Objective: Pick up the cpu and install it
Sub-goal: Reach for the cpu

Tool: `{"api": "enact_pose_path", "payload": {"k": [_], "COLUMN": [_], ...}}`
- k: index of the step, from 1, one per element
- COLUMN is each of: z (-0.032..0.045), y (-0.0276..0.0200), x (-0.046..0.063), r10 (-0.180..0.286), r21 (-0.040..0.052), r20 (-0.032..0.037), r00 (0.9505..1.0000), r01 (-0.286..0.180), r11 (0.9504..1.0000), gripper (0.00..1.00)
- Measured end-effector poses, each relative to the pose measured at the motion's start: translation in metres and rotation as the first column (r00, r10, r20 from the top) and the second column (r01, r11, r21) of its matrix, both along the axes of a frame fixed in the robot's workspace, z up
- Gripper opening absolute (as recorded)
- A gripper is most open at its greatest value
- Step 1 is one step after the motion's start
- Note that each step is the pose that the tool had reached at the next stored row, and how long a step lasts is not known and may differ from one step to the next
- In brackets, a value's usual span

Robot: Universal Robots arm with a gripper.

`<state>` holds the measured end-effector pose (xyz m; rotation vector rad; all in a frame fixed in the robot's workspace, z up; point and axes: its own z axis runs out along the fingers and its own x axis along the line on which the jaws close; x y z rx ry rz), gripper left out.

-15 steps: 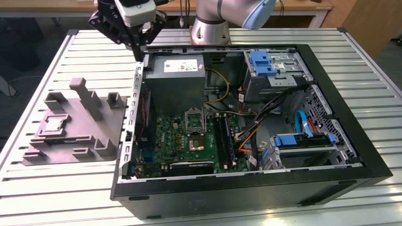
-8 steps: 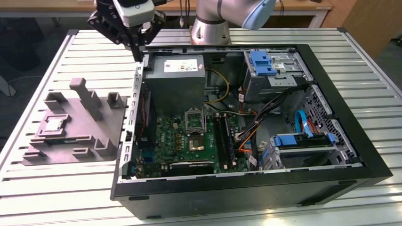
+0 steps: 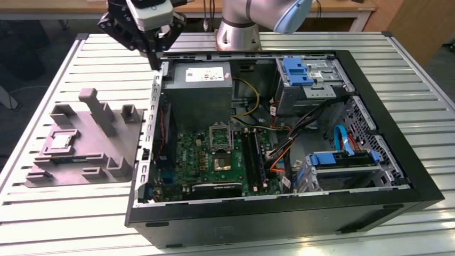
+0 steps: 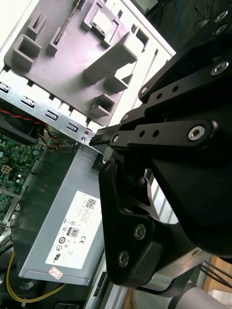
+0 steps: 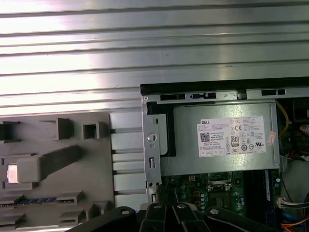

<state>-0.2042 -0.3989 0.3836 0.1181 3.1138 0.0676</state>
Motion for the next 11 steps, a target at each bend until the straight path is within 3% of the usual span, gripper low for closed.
{"api": "enact_pose_path", "payload": {"k": [11], "z": [-0.0005], "y": [0.0], "x": [-0.0029], "r10": [0.0], "r21": [0.0], "r20": [0.0], "r00": [1.0], "r01": [0.0], "r11": [1.0], "gripper": [0.11]}}
